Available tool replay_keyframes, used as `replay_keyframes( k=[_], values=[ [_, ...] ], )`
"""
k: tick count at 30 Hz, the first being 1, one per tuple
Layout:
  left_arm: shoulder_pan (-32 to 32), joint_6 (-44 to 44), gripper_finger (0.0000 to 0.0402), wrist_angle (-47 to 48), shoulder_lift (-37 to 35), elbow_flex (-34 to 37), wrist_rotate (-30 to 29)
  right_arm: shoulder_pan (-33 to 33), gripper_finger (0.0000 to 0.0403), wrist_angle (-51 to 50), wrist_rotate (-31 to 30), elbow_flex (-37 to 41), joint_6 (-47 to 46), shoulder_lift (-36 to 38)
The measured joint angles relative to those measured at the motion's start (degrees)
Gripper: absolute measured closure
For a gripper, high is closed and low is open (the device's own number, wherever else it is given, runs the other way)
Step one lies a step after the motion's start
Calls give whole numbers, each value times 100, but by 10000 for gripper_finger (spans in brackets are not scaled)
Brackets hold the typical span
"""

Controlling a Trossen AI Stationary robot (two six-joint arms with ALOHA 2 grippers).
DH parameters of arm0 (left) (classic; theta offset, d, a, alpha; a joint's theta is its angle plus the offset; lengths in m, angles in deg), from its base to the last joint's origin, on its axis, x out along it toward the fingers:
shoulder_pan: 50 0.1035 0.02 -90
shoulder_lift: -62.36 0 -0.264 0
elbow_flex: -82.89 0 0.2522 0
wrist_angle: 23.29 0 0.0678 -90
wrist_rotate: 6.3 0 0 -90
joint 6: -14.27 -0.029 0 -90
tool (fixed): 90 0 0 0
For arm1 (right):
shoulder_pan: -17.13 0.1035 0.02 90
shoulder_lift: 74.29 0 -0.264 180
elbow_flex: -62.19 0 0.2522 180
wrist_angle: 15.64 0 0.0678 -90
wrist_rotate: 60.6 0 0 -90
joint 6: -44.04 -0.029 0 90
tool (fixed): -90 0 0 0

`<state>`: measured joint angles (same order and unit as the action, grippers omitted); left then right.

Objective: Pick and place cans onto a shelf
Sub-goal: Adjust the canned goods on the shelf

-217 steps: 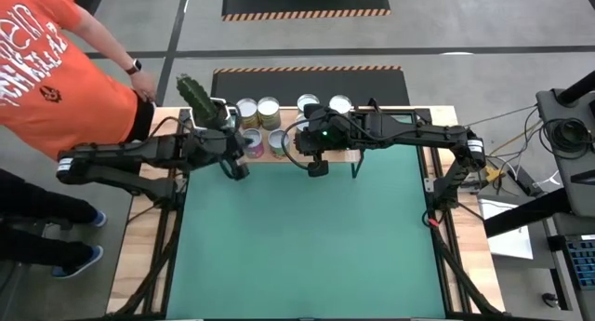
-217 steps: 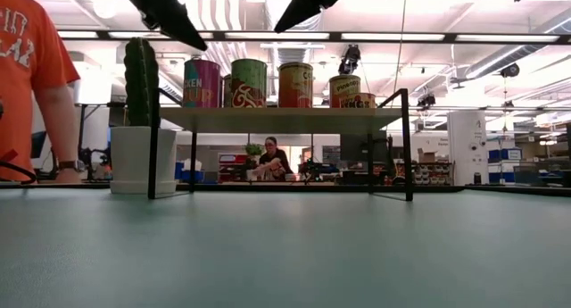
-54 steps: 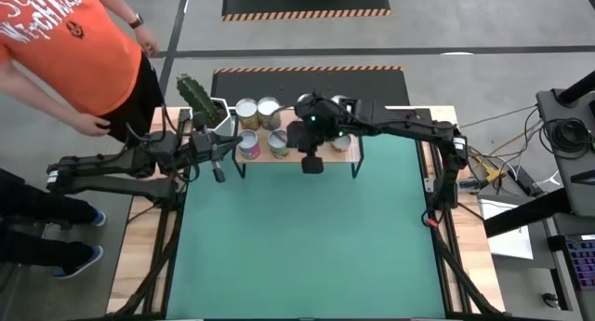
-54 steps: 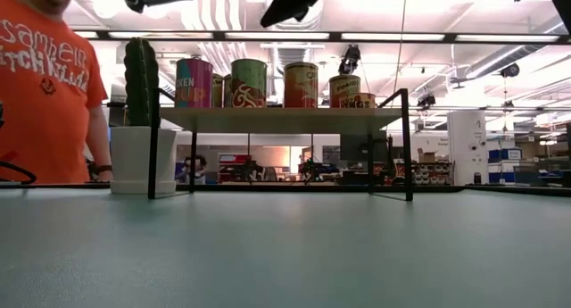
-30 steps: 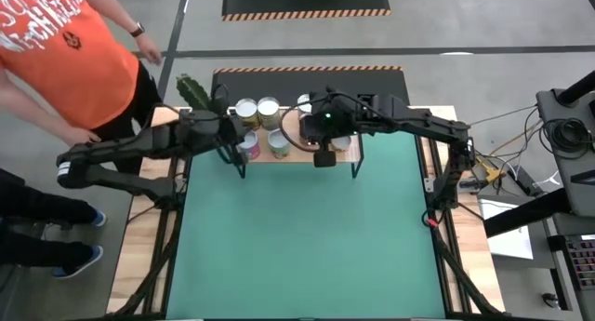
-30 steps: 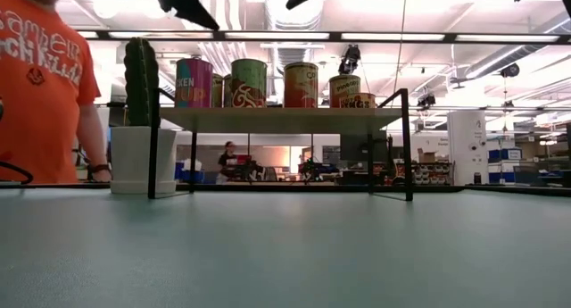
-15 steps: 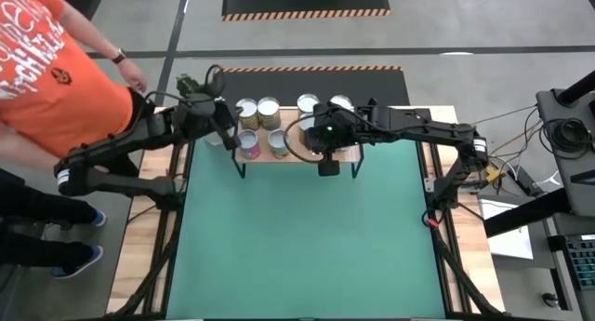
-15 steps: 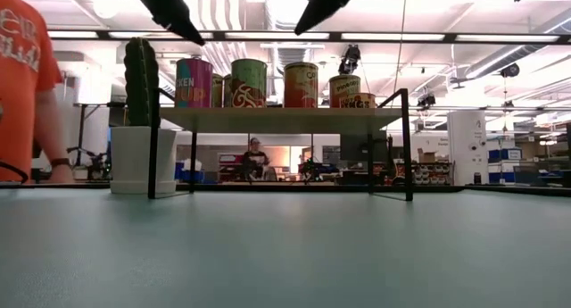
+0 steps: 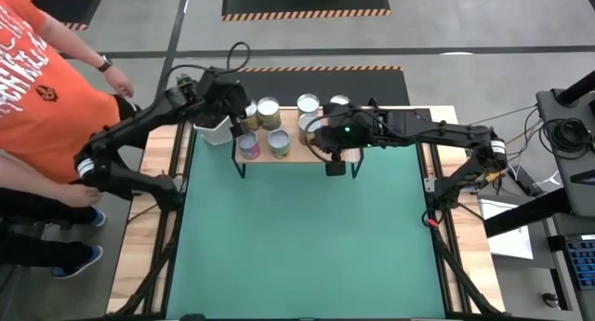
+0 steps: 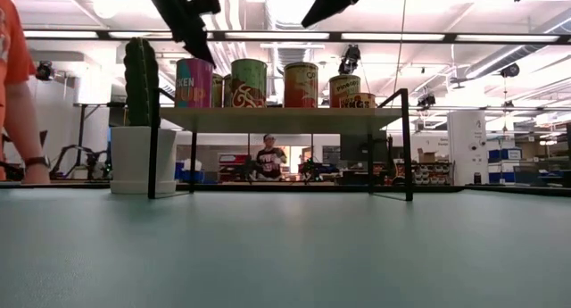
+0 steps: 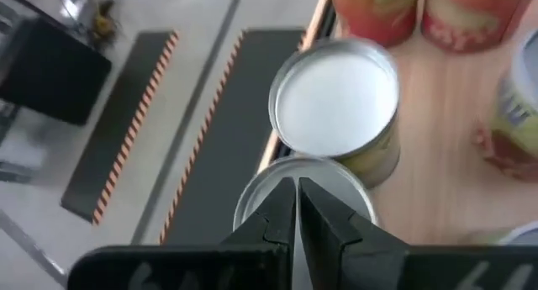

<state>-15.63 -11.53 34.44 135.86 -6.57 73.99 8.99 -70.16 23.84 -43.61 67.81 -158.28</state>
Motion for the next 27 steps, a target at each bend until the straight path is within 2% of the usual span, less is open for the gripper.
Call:
replay_keyframes(
  k=[7,10,13,22,27],
  values=[
    [40,3,402,177,221,-203,-11,0,394,-5,0,23,-54,108],
    [40,0,402,-180,214,-219,37,0,394,-9,0,23,-68,112],
    [40,73,402,-775,194,-225,528,0,394,-3,0,23,-65,107],
    [40,186,402,-788,671,-225,625,2,394,29,0,23,-142,62],
    [-45,590,402,-790,342,-310,787,2,394,45,0,23,-153,101]
  ],
)
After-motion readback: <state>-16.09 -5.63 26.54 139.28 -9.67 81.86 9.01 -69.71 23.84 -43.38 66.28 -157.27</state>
